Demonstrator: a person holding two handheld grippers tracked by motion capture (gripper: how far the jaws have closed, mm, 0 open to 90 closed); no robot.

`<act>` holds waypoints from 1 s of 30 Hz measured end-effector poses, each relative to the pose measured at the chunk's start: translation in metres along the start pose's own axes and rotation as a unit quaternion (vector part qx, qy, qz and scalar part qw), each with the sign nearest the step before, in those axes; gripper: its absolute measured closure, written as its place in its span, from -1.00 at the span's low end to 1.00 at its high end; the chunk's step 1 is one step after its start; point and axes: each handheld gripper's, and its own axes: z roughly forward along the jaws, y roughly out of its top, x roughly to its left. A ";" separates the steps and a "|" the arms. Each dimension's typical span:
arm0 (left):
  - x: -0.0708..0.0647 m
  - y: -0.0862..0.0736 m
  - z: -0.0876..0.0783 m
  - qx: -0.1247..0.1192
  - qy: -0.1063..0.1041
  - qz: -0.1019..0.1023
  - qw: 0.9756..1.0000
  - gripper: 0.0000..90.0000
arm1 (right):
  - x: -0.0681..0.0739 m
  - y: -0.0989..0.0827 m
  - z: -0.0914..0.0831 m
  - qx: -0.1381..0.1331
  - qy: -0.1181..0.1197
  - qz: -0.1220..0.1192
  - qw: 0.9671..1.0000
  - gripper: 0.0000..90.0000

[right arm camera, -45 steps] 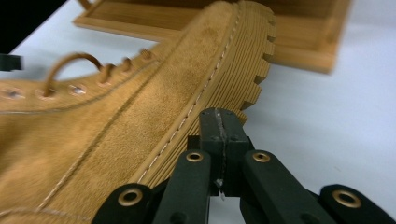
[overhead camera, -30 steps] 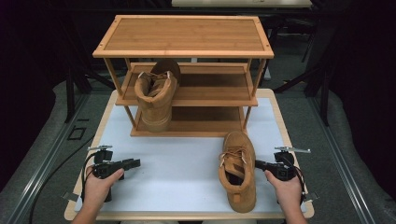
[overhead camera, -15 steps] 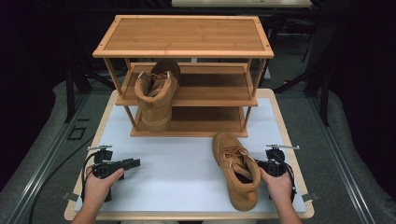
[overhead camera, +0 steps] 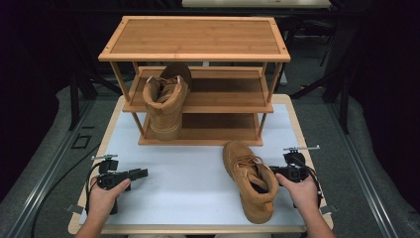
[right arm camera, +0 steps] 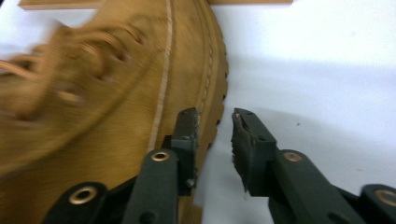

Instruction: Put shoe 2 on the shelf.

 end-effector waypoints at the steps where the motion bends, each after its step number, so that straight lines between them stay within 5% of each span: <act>1: 0.000 0.000 0.000 0.002 -0.002 0.002 1.000 0.19 | 0.002 0.004 -0.005 0.002 -0.006 -0.008 1.000 0.50; 9: 0.000 -0.003 -0.009 -0.010 0.003 0.003 1.000 0.19 | 0.027 0.039 -0.048 0.039 -0.036 -0.051 0.997 0.31; 12: -0.004 -0.004 -0.009 -0.006 0.006 0.009 1.000 0.19 | 0.040 0.050 -0.064 0.048 -0.031 -0.068 0.996 0.28; 14: -0.005 -0.004 -0.010 -0.009 0.005 0.010 1.000 0.19 | 0.049 0.053 -0.070 0.052 -0.045 -0.076 0.995 0.28; 19: -0.005 -0.002 -0.009 -0.008 0.004 0.011 1.000 0.18 | 0.062 0.059 -0.076 0.083 -0.034 -0.089 0.992 0.27; 30: -0.010 0.001 -0.004 -0.003 -0.003 0.018 1.000 0.18 | 0.089 0.058 -0.078 0.165 -0.056 -0.123 0.977 0.25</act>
